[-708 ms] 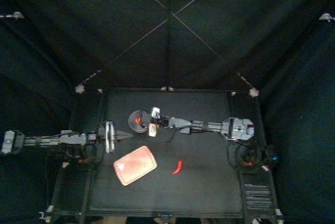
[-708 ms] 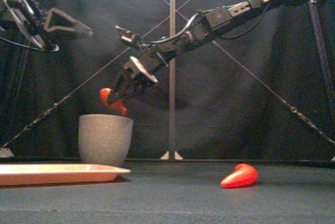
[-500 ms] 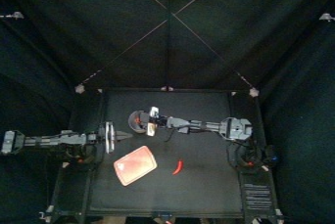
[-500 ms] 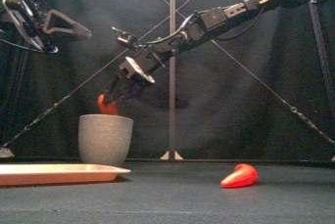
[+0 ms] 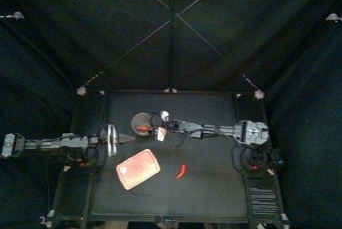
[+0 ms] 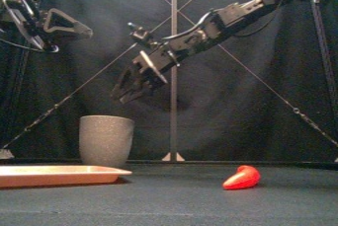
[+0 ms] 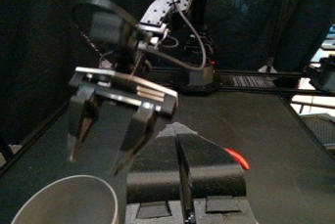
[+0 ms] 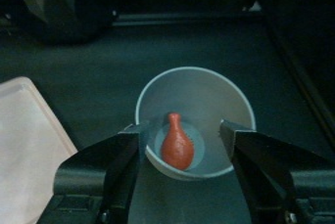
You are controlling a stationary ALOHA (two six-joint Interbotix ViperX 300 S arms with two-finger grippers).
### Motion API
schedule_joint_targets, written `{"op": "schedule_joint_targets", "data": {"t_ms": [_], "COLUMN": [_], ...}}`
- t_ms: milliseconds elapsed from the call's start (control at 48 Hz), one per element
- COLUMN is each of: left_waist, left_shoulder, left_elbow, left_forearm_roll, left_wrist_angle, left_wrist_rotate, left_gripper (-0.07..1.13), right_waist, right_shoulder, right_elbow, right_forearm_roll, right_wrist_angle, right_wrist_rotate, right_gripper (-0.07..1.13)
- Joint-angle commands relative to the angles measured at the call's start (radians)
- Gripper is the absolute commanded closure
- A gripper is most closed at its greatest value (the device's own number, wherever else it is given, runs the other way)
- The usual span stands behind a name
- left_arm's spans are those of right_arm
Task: Pick the drumstick then place it in the grey bowl
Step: Drop drumstick in the grey bowl and return to neutral
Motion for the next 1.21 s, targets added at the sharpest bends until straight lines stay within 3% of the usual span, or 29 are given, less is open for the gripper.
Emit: {"op": "schedule_joint_targets", "data": {"t_ms": [21, 229, 438, 1208], "left_waist": [0.003, 0.005, 0.009, 0.035], "left_shoulder": [0.000, -0.002, -0.002, -0.002], "left_elbow": [-0.015, -0.018, -0.015, -0.003], "left_forearm_roll": [0.000, 0.002, 0.002, -0.032], "left_wrist_angle": [-0.011, -0.023, -0.035, -0.040], "left_wrist_rotate": [0.003, 0.005, 0.006, 0.003], "left_gripper": [1.01, 1.01, 1.01, 1.01], "right_waist": [-0.002, 0.011, 0.041, 0.083], "right_shoulder": [-0.166, -0.353, -0.479, -0.552], "right_elbow": [0.152, 0.439, 0.601, 0.723], "right_forearm_roll": [0.046, 0.112, 0.129, 0.127], "right_wrist_angle": [-0.167, -0.399, -0.486, -0.511], "right_wrist_rotate": [-0.003, -0.003, -0.003, -0.008], "right_gripper": [0.13, 0.13, 0.13, 0.13]}}
